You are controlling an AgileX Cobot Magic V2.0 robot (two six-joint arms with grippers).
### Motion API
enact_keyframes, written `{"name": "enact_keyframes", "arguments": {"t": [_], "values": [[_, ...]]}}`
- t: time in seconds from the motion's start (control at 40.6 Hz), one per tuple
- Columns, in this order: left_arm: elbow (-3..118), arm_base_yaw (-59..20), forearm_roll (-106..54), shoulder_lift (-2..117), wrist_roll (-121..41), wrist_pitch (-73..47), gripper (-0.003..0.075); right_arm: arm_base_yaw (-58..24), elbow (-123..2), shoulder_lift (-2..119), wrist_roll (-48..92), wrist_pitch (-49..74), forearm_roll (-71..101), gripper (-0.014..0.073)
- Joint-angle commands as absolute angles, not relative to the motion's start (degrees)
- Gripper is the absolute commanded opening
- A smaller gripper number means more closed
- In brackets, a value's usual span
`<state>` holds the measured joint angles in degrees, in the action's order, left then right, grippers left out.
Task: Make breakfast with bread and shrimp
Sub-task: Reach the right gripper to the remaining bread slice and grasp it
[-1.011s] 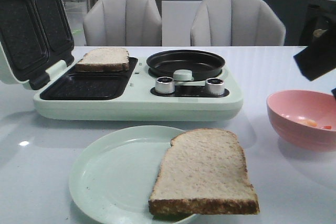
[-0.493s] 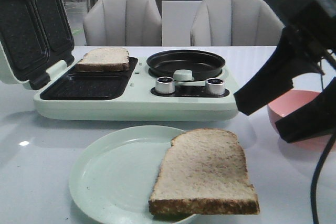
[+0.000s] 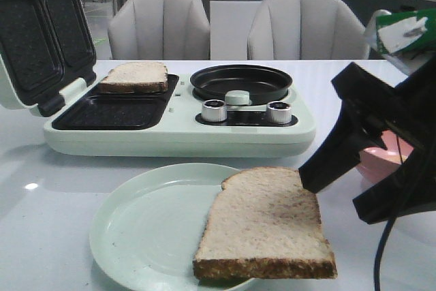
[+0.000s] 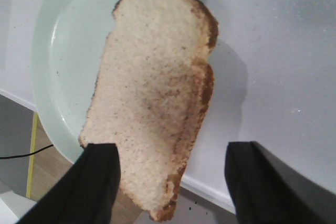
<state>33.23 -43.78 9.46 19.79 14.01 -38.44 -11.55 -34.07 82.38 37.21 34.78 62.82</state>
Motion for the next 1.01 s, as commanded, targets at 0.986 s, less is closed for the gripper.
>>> {"name": "enact_keyframes", "arguments": {"t": [0.986], "values": [[34.8,-44.3,9.5,20.3,13.9,-33.2,0.0476,-11.7,-36.0,85.6,43.3,33.8,72.4,0.0536]]}}
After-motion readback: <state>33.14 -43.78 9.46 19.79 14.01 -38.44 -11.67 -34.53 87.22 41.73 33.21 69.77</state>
